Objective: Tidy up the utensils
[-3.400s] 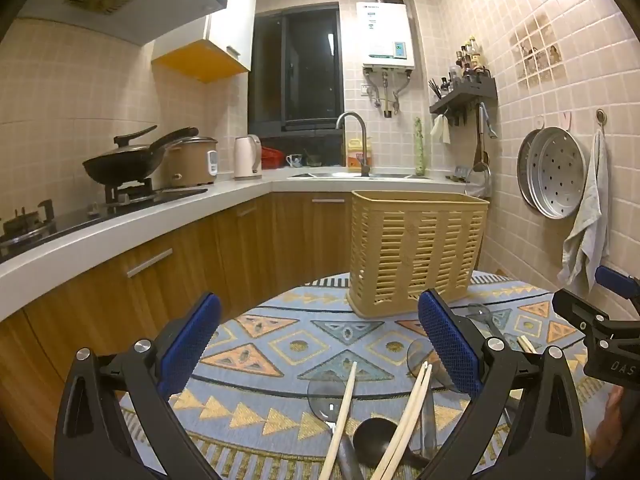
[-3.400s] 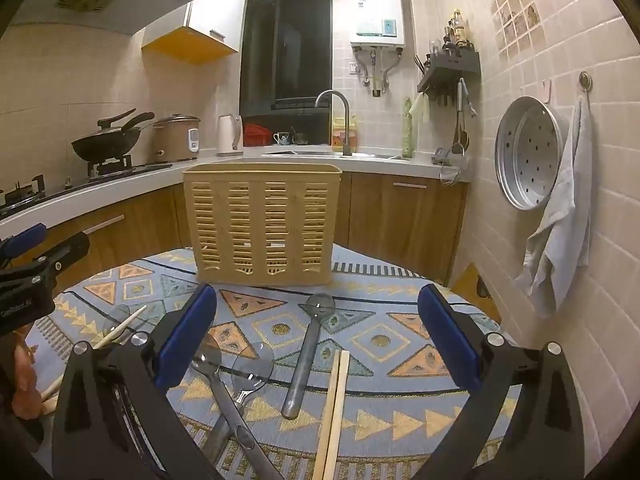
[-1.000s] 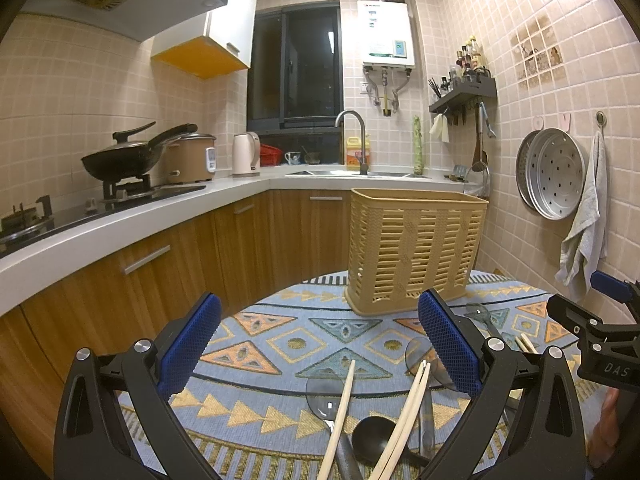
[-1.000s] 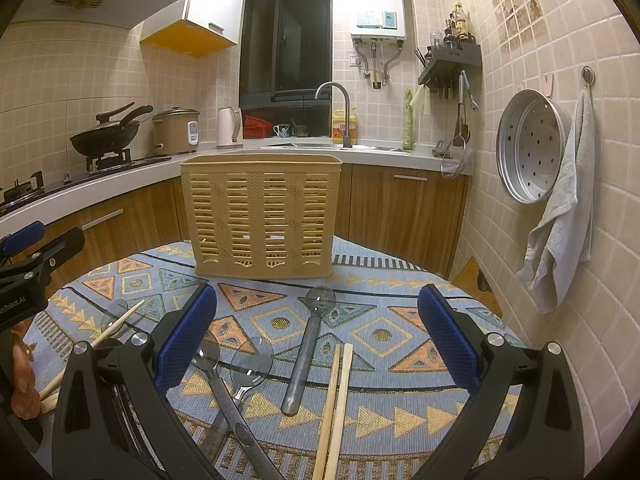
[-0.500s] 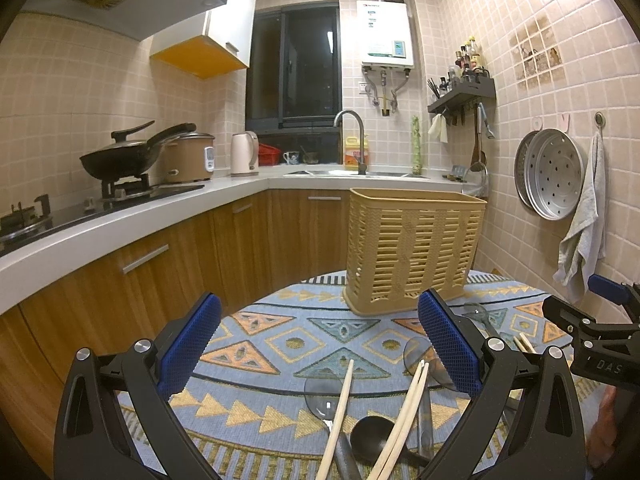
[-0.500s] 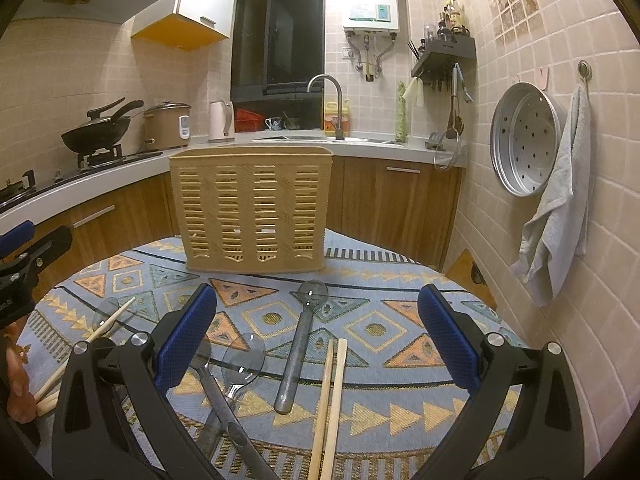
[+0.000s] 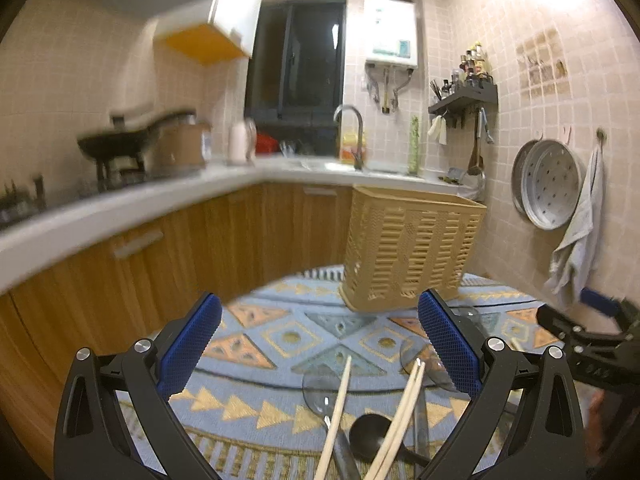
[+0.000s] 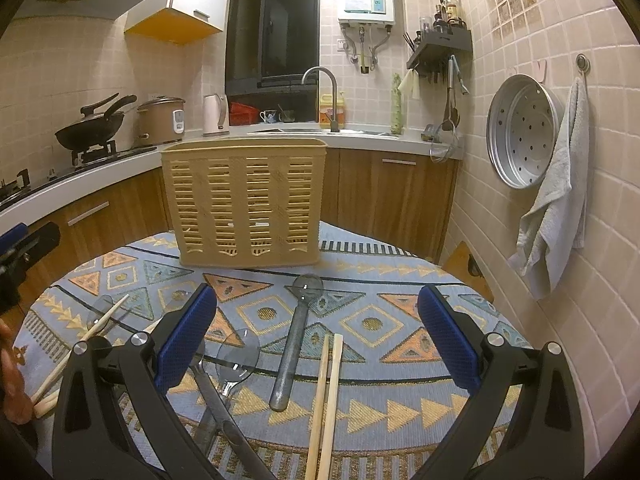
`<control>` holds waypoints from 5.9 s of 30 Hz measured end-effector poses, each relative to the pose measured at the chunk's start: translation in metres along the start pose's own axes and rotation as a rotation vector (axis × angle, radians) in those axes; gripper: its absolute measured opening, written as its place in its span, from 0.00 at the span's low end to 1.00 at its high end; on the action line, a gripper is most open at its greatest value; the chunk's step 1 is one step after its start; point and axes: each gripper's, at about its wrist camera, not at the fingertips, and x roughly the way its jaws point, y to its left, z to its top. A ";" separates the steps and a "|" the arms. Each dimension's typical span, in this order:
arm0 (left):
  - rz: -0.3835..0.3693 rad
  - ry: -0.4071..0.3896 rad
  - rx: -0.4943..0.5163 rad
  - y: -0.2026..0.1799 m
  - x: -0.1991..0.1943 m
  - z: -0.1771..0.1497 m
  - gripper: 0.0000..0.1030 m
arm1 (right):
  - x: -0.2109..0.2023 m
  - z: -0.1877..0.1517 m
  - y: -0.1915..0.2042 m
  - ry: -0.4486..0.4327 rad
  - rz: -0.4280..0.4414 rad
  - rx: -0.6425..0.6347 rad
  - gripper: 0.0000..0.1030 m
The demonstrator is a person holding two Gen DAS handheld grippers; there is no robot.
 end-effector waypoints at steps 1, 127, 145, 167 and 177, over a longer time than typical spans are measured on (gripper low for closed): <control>-0.019 0.055 -0.037 0.011 0.005 0.004 0.92 | 0.001 0.000 0.000 0.007 -0.005 0.000 0.93; -0.405 0.778 0.172 -0.037 0.117 0.005 0.43 | 0.076 0.069 0.001 0.725 0.431 -0.008 0.50; -0.391 0.937 0.365 -0.076 0.134 -0.022 0.11 | 0.081 0.039 0.053 0.823 0.554 -0.241 0.45; -0.346 0.777 0.170 -0.034 0.123 0.018 0.10 | 0.121 0.023 0.118 0.866 0.570 -0.571 0.45; -0.355 0.706 0.133 -0.031 0.115 0.028 0.10 | 0.130 0.015 0.131 0.887 0.528 -0.591 0.28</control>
